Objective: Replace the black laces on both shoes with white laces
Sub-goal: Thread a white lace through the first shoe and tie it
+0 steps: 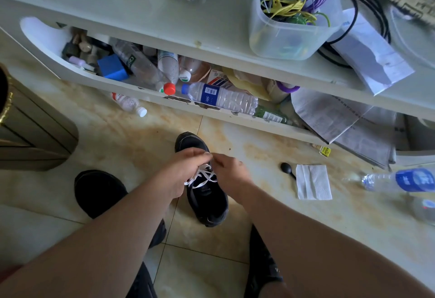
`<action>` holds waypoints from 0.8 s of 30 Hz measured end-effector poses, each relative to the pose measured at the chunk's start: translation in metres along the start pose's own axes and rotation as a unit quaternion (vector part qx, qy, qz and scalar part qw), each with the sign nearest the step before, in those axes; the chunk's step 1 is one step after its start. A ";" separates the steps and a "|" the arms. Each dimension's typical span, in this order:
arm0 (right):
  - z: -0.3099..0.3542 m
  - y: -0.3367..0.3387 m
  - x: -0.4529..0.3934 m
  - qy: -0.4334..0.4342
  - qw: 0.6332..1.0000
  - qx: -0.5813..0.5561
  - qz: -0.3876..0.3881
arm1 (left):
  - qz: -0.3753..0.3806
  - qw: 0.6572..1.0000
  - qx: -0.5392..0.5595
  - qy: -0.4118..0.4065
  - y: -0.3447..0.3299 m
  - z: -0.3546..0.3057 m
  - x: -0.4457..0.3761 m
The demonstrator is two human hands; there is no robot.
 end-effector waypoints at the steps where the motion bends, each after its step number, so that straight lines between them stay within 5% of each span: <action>1: -0.001 -0.008 0.000 -0.008 1.000 -0.004 0.015 | -0.005 1.000 -0.007 -0.009 0.002 0.000 0.000; 7: -0.001 -0.034 0.001 -0.043 0.992 -0.091 0.075 | -0.011 0.999 -0.022 -0.033 0.000 -0.002 0.003; 11: -0.004 -0.041 -0.003 -0.064 0.959 -0.263 0.085 | -0.004 0.999 -0.012 -0.037 -0.001 -0.011 0.007; 18: -0.002 -0.036 -0.008 -0.043 0.973 -0.209 0.088 | -0.011 0.997 -0.054 -0.057 0.004 -0.015 0.010; 20: -0.011 -0.034 -0.008 -0.073 0.958 -0.265 0.075 | -0.019 0.988 -0.137 -0.064 0.014 -0.011 0.012; 24: -0.029 -0.030 -0.009 -0.094 0.916 -0.385 0.065 | 0.031 0.902 -0.430 -0.024 0.025 0.017 0.017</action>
Point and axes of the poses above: each hand's wrist, its own x-axis away from the middle knuckle, its own y-axis out of the back of the hand, z = x × y, the point moved 10 cm from there along -x, towards the middle knuckle, and after that the axes turned 11 degrees about z, right-handed, at the moved point
